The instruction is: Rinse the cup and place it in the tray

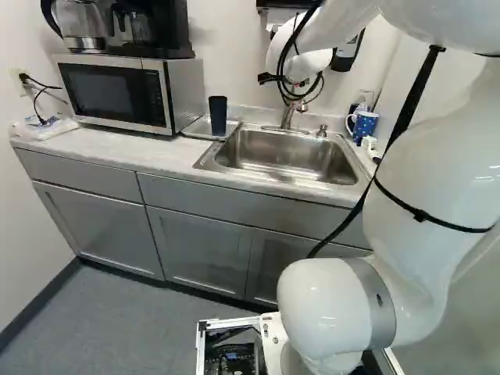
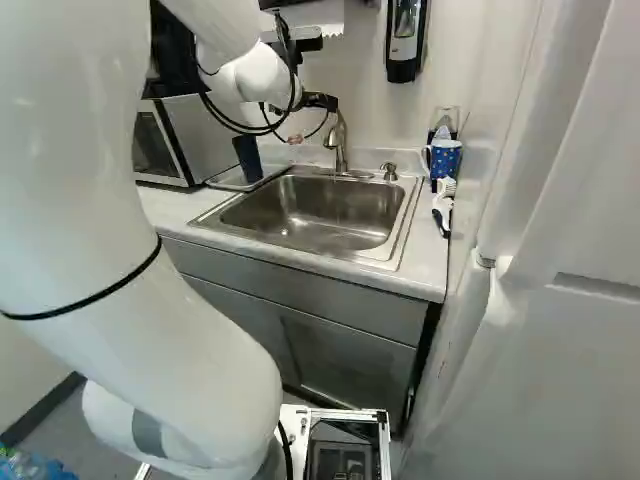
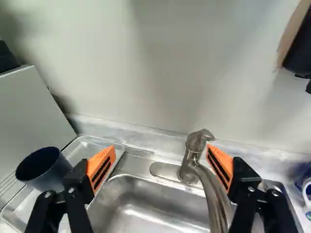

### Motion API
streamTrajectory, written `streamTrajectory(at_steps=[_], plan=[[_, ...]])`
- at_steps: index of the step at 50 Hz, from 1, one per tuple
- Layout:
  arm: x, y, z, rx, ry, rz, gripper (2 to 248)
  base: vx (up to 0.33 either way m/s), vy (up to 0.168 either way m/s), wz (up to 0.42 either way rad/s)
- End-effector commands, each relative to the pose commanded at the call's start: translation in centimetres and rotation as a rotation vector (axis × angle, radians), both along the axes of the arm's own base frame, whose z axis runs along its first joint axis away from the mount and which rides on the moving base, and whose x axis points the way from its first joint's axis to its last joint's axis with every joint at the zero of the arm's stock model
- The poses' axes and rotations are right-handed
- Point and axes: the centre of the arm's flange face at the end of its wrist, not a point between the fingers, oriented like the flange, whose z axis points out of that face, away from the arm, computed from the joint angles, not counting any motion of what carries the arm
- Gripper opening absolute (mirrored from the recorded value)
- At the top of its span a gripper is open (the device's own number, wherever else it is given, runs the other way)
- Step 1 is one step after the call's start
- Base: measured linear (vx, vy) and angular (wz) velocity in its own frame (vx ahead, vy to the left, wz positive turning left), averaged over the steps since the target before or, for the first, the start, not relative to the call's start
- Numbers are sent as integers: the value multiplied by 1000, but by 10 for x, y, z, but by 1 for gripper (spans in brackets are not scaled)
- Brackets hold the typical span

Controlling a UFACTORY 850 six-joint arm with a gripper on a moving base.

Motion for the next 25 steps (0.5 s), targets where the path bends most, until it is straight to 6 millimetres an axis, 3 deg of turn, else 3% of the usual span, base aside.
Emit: streamTrajectory(at_steps=[25], plan=[[-42,-24,-1,0,-2,-56,247,0,0,0]])
